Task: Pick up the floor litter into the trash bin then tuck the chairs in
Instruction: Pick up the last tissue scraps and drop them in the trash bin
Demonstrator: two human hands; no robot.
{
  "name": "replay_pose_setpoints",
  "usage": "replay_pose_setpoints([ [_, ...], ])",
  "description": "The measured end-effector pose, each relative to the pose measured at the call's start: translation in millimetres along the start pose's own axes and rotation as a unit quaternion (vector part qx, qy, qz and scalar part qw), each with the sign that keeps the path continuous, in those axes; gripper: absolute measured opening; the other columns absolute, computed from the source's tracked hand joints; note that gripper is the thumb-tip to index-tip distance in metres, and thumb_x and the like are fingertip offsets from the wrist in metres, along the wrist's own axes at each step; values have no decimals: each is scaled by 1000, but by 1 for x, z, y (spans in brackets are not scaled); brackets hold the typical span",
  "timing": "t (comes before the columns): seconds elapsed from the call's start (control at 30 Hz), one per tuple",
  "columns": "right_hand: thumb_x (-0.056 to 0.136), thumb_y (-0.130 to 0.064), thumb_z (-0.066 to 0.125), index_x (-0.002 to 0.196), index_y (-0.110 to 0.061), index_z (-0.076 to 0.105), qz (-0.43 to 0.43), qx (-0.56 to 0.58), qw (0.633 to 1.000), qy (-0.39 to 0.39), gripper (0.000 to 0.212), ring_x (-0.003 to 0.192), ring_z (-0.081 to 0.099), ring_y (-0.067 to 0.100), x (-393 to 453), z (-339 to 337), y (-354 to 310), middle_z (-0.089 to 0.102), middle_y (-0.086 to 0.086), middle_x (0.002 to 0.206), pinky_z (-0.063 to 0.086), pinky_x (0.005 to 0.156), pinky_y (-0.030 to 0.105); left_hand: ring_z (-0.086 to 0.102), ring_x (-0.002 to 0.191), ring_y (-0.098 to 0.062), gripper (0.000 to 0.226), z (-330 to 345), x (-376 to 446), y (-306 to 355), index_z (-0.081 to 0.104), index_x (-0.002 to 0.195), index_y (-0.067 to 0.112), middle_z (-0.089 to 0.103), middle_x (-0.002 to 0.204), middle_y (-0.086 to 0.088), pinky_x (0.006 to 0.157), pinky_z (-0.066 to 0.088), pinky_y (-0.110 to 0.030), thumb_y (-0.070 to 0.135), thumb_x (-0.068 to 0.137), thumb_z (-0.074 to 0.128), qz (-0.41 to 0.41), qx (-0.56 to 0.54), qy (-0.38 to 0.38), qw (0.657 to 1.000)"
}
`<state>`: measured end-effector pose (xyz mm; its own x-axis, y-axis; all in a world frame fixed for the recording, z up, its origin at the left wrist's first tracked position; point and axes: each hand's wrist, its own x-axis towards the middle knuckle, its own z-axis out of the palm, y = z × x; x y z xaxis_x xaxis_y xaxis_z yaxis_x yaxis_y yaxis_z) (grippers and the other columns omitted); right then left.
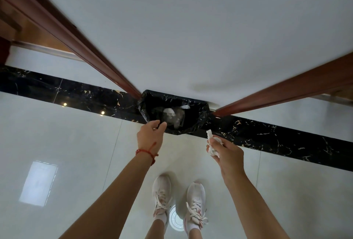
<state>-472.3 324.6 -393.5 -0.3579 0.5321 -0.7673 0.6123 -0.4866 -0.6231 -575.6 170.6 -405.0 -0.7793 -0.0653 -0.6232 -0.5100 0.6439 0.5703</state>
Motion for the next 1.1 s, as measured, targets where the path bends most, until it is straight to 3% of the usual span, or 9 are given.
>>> replay_pose_setpoints([
  [0.13, 80, -3, 63, 76, -5, 68, 30, 22, 999, -7, 7, 67, 58, 18, 12, 20, 9, 61, 8, 68, 52, 70, 31, 50, 117, -25, 38, -5, -13, -20, 56, 120, 6, 58, 125, -12, 100, 37, -35, 25, 87, 58, 132, 112, 7, 985],
  [0.3, 82, -9, 64, 63, -3, 59, 25, 31, 999, -20, 20, 60, 49, 16, 36, 60, 16, 50, 3, 57, 46, 62, 27, 51, 116, -26, 38, -15, -23, -38, 56, 120, 6, 59, 123, -12, 96, 39, -35, 24, 86, 59, 188, 158, 22, 969],
  [0.37, 81, -21, 68, 84, -4, 64, 39, 73, 996, -31, 17, 70, 58, 13, 40, 75, 11, 59, 3, 71, 50, 62, 24, 52, 116, -27, 39, -18, -26, -42, 56, 119, 6, 59, 123, -13, 96, 40, -36, 24, 85, 60, 195, 162, 29, 967],
  [0.43, 80, -29, 69, 114, -7, 59, 82, 101, 990, -47, 42, 94, 62, 17, 44, 81, 8, 62, 7, 101, 54, 70, 26, 51, 116, -27, 39, -22, -28, -42, 56, 119, 6, 59, 123, -12, 96, 40, -36, 24, 85, 60, 199, 165, 35, 965],
  [0.5, 81, -29, 68, 124, -6, 52, 92, 67, 992, -59, 52, 100, 59, 20, 43, 80, 5, 59, 7, 107, 52, 83, 31, 50, 117, -27, 38, -26, -31, -42, 56, 120, 7, 59, 123, -12, 96, 39, -35, 24, 86, 59, 203, 169, 39, 964],
  [0.6, 82, -28, 66, 125, -4, 52, 20, -86, 995, -48, 51, 109, 58, 22, 30, 70, 2, 62, 10, 117, 45, 99, 35, 50, 117, -27, 38, -34, -36, -38, 56, 120, 6, 59, 123, -12, 96, 40, -36, 24, 86, 58, 215, 184, 42, 958],
  [0.7, 85, -27, 61, 125, -7, 53, -101, -211, 971, -57, 45, 118, 53, 19, 2, 54, -5, 57, 7, 130, 39, 95, 22, 50, 118, -29, 40, -41, -47, -31, 55, 121, 5, 58, 124, -14, 96, 40, -39, 23, 86, 59, 232, 203, 39, 950],
  [0.93, 90, -33, 52, 133, -13, 45, -311, -421, 849, -70, 48, 134, 34, 15, -60, 8, -21, 43, 3, 143, 31, 105, 28, 51, 117, -35, 47, -68, -87, -2, 53, 122, 1, 57, 125, -19, 96, 40, -46, 24, 83, 63, 278, 287, 36, 916],
  [1.1, 89, -34, 52, 129, -8, 49, -381, -471, 795, -32, 48, 129, 43, 26, -100, -20, -56, 50, 11, 137, 38, 105, 40, 43, 126, -32, 49, -92, -124, 25, 48, 128, 4, 50, 134, -16, 102, 35, -44, 30, 87, 57, 275, 300, 45, 913],
])
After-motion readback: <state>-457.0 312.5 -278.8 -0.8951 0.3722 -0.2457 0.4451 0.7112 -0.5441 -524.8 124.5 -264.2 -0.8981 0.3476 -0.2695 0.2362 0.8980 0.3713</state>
